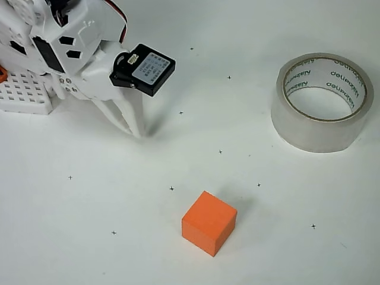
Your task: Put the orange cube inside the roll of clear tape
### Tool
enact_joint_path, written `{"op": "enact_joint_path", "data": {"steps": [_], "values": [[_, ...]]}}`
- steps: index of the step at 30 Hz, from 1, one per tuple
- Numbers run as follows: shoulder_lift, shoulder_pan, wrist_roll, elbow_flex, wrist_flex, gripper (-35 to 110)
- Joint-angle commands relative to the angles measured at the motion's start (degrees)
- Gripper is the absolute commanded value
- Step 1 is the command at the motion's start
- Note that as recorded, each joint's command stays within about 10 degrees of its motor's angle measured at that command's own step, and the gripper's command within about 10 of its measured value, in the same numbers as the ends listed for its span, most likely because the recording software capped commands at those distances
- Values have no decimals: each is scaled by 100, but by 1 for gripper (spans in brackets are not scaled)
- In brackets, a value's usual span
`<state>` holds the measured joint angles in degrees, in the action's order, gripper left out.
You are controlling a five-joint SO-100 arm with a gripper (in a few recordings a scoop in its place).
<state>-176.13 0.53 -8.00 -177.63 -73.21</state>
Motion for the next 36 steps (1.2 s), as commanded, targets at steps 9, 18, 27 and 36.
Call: {"op": "enact_joint_path", "data": {"steps": [9,18,27,36], "values": [[-1336,932,-387,352,1723,0],[-1336,923,-404,308,1687,0],[-1336,923,-325,308,1723,0],[-1310,940,-211,448,1723,0]]}}
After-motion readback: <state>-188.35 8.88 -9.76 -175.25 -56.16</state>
